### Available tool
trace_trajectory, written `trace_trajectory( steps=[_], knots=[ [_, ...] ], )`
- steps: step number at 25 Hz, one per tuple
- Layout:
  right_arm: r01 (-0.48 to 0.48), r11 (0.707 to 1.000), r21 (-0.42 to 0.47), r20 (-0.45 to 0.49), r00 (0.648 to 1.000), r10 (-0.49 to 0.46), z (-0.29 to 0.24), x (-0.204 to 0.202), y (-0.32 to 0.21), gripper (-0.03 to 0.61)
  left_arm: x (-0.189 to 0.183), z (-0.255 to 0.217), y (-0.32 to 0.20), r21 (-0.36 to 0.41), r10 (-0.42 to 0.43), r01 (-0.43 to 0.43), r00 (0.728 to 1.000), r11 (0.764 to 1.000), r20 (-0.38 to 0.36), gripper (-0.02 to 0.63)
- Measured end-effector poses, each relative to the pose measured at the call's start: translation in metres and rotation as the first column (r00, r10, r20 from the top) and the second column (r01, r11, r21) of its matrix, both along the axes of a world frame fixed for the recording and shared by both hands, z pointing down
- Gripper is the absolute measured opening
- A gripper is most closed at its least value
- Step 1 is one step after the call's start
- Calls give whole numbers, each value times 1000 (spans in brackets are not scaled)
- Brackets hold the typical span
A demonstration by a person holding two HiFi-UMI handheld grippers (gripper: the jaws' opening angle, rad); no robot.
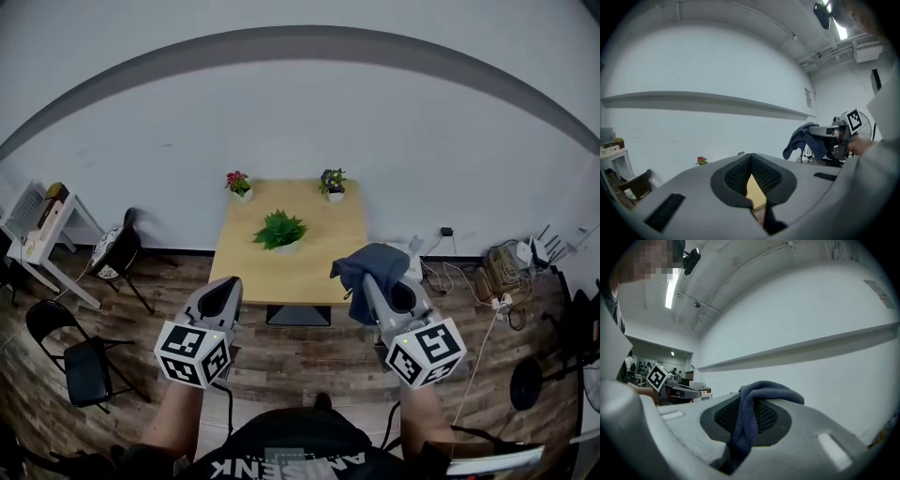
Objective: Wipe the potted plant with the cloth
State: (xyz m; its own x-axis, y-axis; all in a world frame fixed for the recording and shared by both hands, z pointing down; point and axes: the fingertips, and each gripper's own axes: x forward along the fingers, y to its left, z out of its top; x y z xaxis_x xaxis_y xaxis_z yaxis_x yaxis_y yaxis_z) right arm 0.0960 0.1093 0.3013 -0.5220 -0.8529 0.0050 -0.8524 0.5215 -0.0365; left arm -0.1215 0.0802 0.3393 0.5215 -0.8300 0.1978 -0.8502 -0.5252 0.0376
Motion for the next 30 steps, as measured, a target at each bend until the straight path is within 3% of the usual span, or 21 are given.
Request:
trace_trajectory(
  steps=[7,13,22,30],
  knots=[
    [63,998,-11,12,998,-63,9,26,-29,44,29,9,-31,-14,-39,40,998,999,41,3],
    [67,997,-26,27,997,-67,18,37,-59,43,39,16,-55,-25,-24,26,998,999,64,3],
    [-1,998,-55,15,1000,2,25,16,-118,43,18,27,-125,-19,34,-34,999,999,32,3],
    [-75,994,-75,16,997,76,25,-6,-168,44,0,28,-188,-19,122,-121,991,992,49,3]
  ],
)
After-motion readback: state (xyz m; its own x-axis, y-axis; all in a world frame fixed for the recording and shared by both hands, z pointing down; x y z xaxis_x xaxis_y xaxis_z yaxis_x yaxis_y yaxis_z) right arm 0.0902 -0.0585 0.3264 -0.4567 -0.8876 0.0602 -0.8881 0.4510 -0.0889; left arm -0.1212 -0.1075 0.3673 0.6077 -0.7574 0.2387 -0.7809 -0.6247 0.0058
